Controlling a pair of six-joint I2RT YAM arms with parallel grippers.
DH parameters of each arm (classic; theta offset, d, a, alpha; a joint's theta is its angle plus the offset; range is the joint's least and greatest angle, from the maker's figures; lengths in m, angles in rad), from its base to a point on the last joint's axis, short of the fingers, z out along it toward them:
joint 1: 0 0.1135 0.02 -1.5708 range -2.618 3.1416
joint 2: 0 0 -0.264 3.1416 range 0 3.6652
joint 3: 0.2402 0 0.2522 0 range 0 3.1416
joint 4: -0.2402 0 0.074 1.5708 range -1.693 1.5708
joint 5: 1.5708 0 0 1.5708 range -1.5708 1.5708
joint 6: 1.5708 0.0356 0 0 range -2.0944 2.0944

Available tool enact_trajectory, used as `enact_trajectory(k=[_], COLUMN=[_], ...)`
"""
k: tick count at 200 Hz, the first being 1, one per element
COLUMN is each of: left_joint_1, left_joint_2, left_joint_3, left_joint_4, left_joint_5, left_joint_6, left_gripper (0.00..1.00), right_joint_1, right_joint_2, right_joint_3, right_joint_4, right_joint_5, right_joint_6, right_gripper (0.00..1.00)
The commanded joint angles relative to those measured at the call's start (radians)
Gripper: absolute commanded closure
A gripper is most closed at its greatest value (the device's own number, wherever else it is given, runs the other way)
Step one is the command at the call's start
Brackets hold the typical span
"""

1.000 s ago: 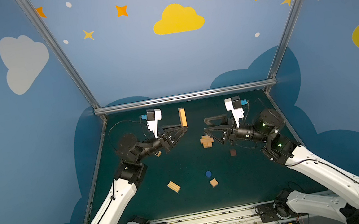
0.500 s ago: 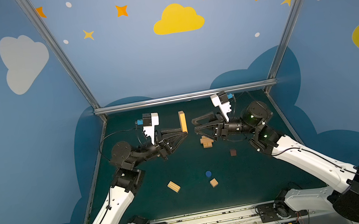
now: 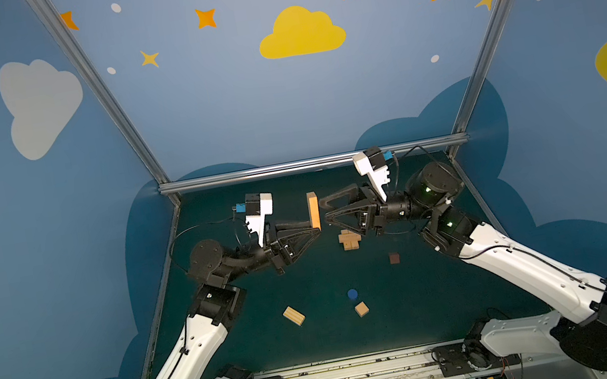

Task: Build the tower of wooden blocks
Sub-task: 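Hold the plank upright with the left gripper while the right gripper closes on it, then open the left gripper and draw it back while the right gripper holds the plank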

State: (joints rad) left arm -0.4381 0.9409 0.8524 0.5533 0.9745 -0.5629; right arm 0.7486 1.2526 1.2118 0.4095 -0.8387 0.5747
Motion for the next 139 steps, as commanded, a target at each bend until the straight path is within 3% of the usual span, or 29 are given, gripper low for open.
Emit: enact_trajectory(k=[1,66,139], left_joint_1=[-0.007,-0.014,-0.018], left_joint_2=[-0.01,-0.011,-0.008], left_joint_3=[-0.01,-0.01,-0.008], left_joint_4=[0.057,0.055,0.045], left_joint_5=[0.035,0.051,0.054], left_joint_6=[-0.007,-0.002,0.008], left_gripper=[0.96,0.96,0.96], right_joint_1=[0.009,0.03,0.038], right_joint_2=[0.011,0.029,0.025], right_joint_3=[0.034,0.057,0.065], right_joint_4=[-0.006,-0.01,-0.046], right_joint_5=[-0.038,-0.075,-0.067], right_joint_6=[-0.009,-0.011,-0.038], right_gripper=[0.52,0.57,0.7])
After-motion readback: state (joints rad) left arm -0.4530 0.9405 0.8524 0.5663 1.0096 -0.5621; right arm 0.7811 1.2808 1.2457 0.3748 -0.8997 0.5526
